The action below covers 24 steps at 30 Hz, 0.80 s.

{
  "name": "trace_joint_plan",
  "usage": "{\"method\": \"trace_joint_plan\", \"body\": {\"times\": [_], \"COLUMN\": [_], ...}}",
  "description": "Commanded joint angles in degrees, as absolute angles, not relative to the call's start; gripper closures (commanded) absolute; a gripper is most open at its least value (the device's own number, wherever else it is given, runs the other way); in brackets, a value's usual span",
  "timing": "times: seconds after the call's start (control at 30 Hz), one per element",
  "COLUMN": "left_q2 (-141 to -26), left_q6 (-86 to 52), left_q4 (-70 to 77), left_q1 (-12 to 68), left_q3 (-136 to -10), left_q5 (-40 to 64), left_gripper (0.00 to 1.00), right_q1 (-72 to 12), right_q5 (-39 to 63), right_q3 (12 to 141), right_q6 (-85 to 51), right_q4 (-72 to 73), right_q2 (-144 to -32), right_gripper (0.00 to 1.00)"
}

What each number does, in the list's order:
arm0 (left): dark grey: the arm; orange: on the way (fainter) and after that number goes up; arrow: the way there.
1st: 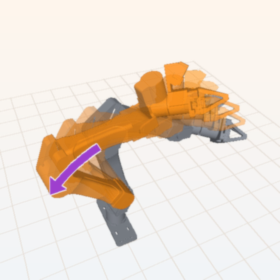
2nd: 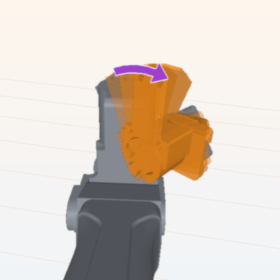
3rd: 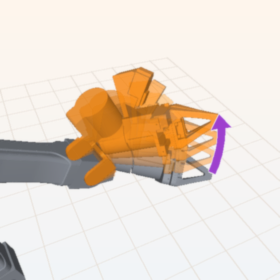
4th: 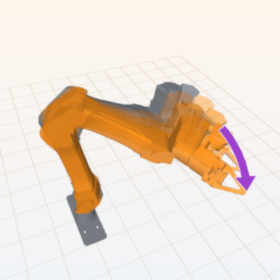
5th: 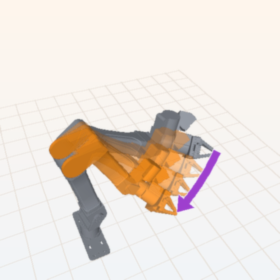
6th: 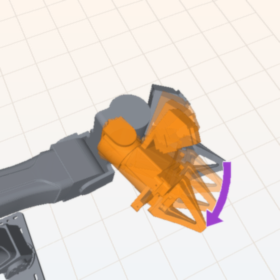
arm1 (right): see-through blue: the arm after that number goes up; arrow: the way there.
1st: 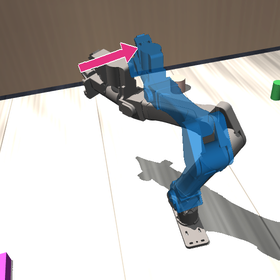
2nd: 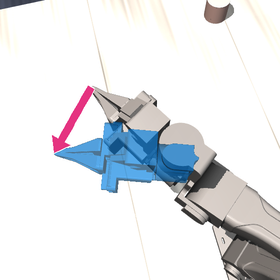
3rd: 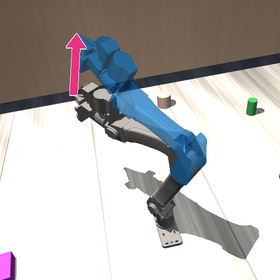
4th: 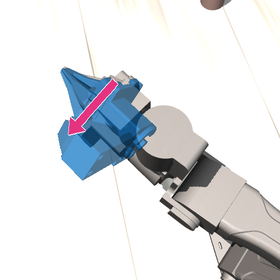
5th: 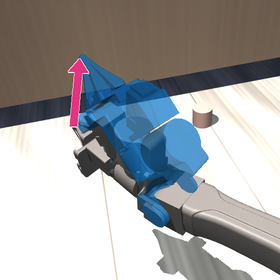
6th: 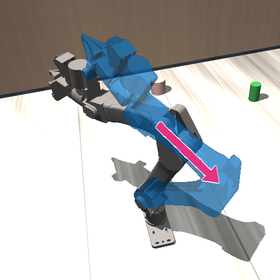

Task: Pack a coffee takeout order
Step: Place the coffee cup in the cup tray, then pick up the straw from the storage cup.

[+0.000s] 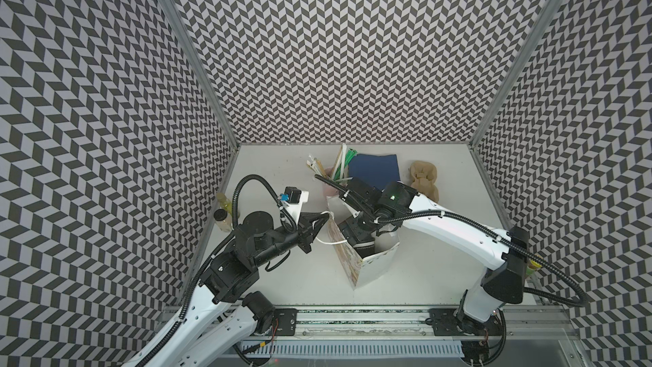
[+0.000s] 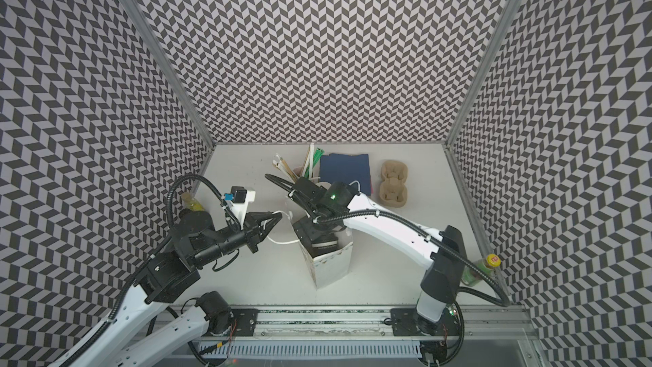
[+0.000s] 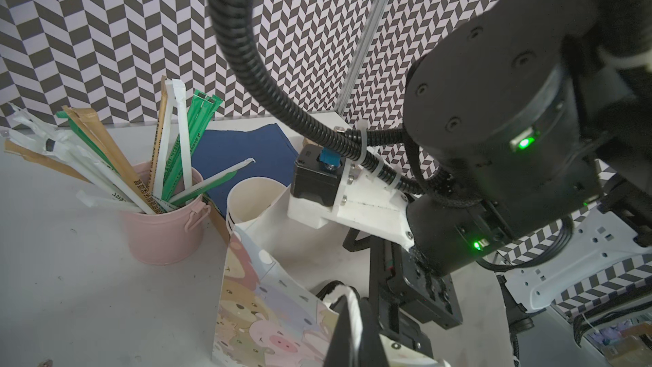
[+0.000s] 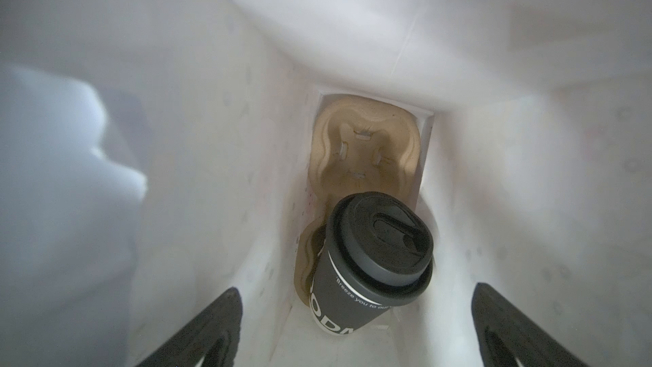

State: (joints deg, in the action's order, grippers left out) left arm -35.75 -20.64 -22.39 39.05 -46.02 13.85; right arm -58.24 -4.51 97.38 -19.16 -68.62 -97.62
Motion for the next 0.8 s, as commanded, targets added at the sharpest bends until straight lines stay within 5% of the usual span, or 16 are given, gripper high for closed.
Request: {"method": "trace_joint_plan", "body": {"times": [0.0, 0.57, 0.77], "left_q2": [-35.42, -33.86, -33.53], "left_q6": [-20.72, -19.87, -19.34], "left_q4": [-21.88, -21.18, -20.61], "left_q1": [39.55, 39.55, 39.55], "left_q3": [-47.98, -45.33, -44.39], "left_q5": [14.11, 11.87, 10.96], "left_gripper": [1.00, 1.00, 0.74], "right_q1": [-58.10, -58.10, -58.10], "right_q5": [-6.11, -8.99, -8.50], "right_q3": [100.00, 109.82, 111.31], "right_q6": [-19.48, -20.67, -19.96], "right_q4": [-69.09, -72.07, -67.80], "right_q2": [-96.51, -91.19, -86.18], "right_gripper": [0.01, 0.01, 0.01]}}
